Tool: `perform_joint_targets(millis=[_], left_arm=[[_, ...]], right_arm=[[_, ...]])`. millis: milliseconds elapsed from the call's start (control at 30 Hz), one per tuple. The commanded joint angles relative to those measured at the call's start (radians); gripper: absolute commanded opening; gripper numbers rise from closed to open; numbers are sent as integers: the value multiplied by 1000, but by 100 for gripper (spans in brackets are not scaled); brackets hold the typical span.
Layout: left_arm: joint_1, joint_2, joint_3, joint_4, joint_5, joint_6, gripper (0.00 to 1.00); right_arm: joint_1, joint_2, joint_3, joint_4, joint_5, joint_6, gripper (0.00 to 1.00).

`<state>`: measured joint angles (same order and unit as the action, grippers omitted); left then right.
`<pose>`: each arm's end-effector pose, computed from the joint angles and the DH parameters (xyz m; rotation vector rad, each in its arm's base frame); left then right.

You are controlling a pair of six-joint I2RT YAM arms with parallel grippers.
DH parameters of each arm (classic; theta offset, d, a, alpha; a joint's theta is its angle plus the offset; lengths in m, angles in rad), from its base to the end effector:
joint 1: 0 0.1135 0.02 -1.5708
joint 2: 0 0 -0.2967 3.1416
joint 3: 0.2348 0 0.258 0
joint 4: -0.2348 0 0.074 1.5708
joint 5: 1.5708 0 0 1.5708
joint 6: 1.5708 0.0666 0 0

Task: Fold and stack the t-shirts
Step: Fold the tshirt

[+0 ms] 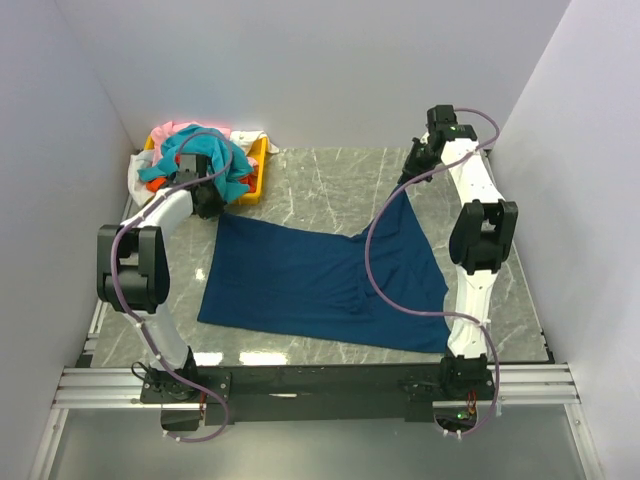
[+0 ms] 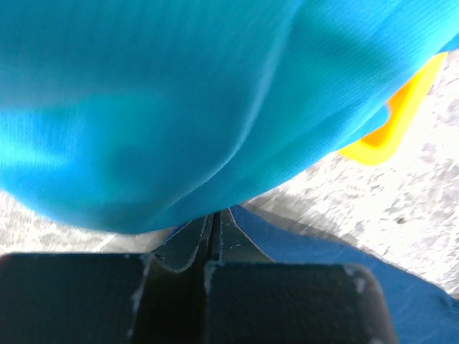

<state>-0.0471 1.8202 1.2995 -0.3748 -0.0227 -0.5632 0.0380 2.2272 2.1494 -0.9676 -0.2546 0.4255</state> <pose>0.4282 -0.0187 0.2185 -0.6426 2.3961 -0.2348 0.5243 0.0367 0.2691 0.4201 2.6137 0.4930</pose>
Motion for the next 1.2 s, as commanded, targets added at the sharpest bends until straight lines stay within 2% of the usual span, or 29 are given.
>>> perform_joint_targets(millis=[0, 133, 300, 500, 633, 900, 1167], left_arm=[[0, 25, 70, -10, 13, 19, 1], [0, 24, 98, -22, 14, 29, 0], [0, -28, 58, -21, 13, 48, 0], [1, -93, -2, -45, 7, 108, 0], [0, -130, -40, -72, -2, 140, 0], [0, -177, -81, -128, -26, 198, 0], [1, -199, -101, -185, -68, 200, 0]], right_arm=[[-15, 18, 89, -29, -31, 12, 0], [-20, 11, 121, -49, -48, 13, 0], [-18, -73, 50, -88, -57, -2, 0], [-18, -260, -155, -143, -75, -50, 0], [-20, -418, -348, -155, -68, -73, 0], [-18, -635, -543, -233, -63, -82, 0], [-12, -784, -703, -284, -83, -59, 0]])
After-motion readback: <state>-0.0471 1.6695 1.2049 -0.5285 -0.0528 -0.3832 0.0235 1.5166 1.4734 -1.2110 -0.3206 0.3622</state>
